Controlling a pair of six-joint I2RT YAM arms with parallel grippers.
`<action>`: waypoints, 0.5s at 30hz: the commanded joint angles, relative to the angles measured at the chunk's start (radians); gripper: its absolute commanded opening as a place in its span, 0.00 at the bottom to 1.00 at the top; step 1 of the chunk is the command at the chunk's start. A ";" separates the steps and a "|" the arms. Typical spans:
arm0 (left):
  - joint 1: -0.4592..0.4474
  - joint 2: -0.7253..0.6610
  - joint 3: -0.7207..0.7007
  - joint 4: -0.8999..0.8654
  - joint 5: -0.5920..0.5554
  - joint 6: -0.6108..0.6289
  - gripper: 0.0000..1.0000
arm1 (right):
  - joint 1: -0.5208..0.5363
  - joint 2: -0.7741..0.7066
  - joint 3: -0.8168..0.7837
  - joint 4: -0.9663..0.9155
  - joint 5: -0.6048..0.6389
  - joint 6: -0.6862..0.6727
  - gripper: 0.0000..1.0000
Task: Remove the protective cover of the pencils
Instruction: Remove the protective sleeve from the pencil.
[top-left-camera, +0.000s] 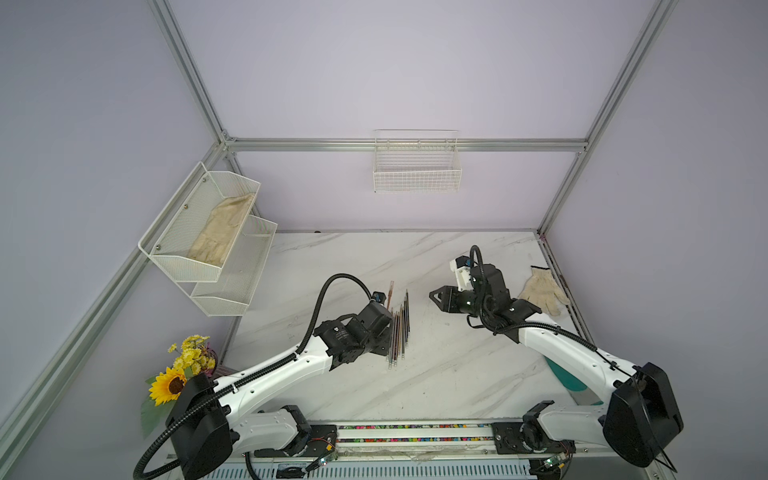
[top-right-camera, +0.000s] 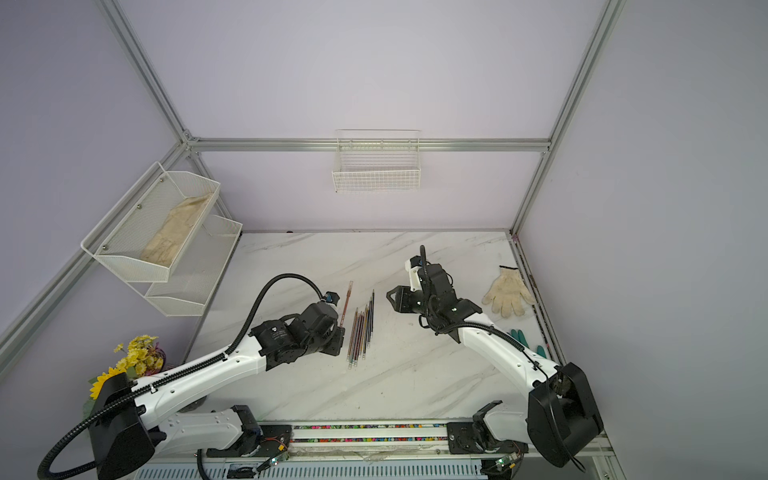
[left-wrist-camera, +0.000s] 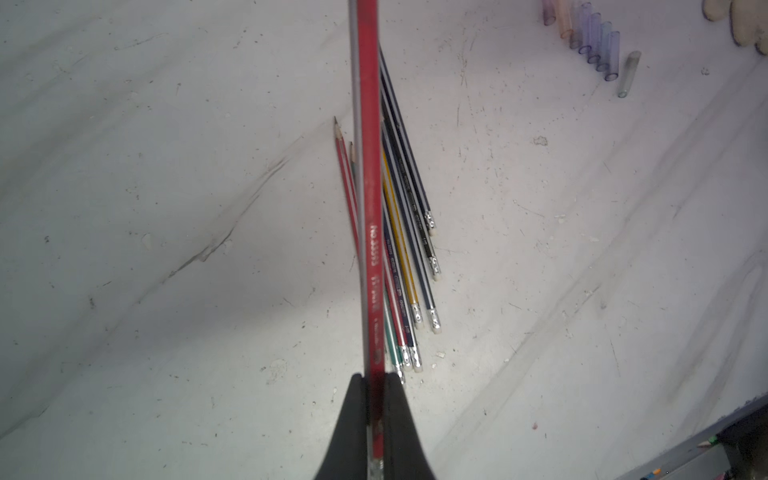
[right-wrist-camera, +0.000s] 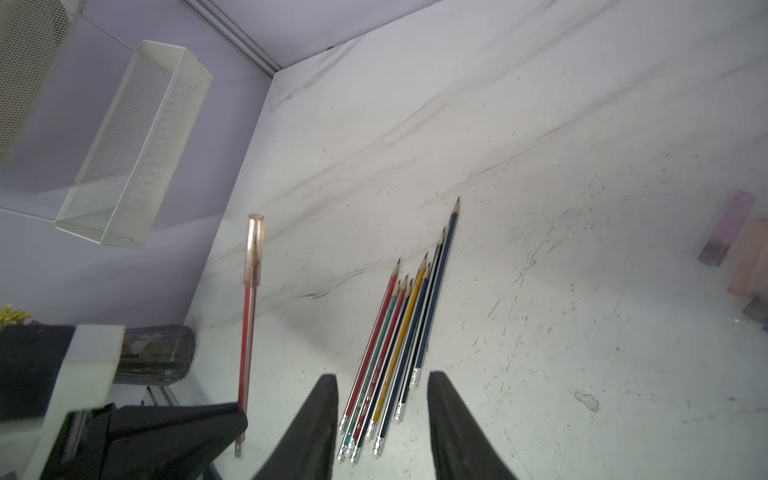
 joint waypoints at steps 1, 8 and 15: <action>-0.061 0.005 0.057 0.005 -0.068 -0.015 0.03 | 0.032 -0.017 0.031 -0.098 0.218 -0.031 0.62; -0.159 0.053 0.118 0.005 -0.115 0.001 0.04 | 0.028 -0.127 -0.043 -0.017 0.177 0.035 0.97; -0.211 0.081 0.140 0.003 -0.116 0.073 0.04 | 0.026 -0.132 -0.071 0.000 0.144 0.065 0.97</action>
